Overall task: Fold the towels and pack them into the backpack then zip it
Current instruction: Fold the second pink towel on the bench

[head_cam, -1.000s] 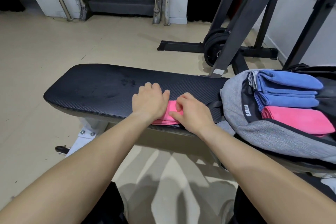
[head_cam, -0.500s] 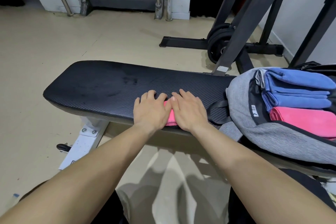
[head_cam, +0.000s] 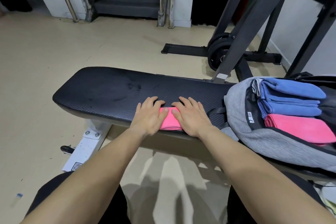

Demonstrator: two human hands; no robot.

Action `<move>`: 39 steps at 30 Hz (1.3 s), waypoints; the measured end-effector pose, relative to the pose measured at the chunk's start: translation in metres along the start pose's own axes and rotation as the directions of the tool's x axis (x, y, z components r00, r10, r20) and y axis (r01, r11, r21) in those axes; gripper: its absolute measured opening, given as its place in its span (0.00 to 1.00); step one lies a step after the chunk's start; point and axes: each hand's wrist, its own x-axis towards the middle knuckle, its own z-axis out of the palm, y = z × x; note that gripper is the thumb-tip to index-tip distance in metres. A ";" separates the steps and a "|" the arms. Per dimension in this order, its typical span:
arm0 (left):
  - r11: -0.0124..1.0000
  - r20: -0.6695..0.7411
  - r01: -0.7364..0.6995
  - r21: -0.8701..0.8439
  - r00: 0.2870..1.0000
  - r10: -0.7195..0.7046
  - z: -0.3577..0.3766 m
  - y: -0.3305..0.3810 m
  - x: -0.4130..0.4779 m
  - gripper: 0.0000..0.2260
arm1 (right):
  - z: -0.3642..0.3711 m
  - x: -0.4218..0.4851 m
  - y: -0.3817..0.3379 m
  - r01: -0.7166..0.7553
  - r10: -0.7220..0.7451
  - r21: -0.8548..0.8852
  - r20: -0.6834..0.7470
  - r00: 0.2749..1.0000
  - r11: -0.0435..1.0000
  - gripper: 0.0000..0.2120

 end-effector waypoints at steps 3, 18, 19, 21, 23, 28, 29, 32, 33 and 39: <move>1.000 0.085 -0.012 -0.016 0.996 0.013 -0.011 -0.011 -0.010 0.25 | -0.006 -0.007 0.006 0.051 -0.051 0.013 0.009 0.999 0.999 0.26; 0.807 -0.148 -0.084 -0.585 0.989 -0.005 -0.078 0.149 -0.024 0.19 | -0.158 -0.120 0.096 -0.083 0.233 0.637 -0.155 0.960 0.766 0.25; 0.779 -0.121 -0.083 -0.621 0.993 0.009 -0.077 0.171 -0.020 0.19 | -0.166 -0.129 0.113 -0.108 0.293 0.676 -0.166 0.942 0.729 0.26; 0.692 -0.046 -0.061 -0.719 0.998 0.039 -0.074 0.211 -0.011 0.16 | -0.177 -0.146 0.144 -0.154 0.423 0.724 -0.205 0.882 0.672 0.25; 0.611 0.005 -0.033 -0.791 0.998 0.061 -0.067 0.247 -0.003 0.15 | -0.184 -0.164 0.170 -0.178 0.548 0.782 -0.236 0.802 0.597 0.22; 0.672 0.011 0.014 -0.740 1.000 -0.009 -0.026 0.309 0.013 0.19 | -0.172 -0.186 0.227 -0.270 0.730 0.812 -0.254 0.635 0.517 0.14; 0.693 0.016 0.030 -0.720 1.000 -0.027 -0.019 0.317 0.013 0.18 | -0.167 -0.187 0.236 -0.319 0.751 0.797 -0.237 0.616 0.512 0.14; 0.749 0.010 0.029 -0.662 0.999 -0.031 0.004 0.333 0.016 0.17 | -0.151 -0.189 0.254 -0.427 0.783 0.748 -0.193 0.591 0.507 0.13; 0.762 0.003 0.021 -0.647 1.000 -0.025 0.011 0.336 0.017 0.17 | -0.147 -0.188 0.257 -0.453 0.789 0.729 -0.190 0.585 0.512 0.12; 0.845 -0.104 -0.049 -0.533 0.995 -0.009 0.033 0.348 0.026 0.20 | -0.140 -0.179 0.271 -0.510 0.803 0.671 -0.225 0.552 0.538 0.17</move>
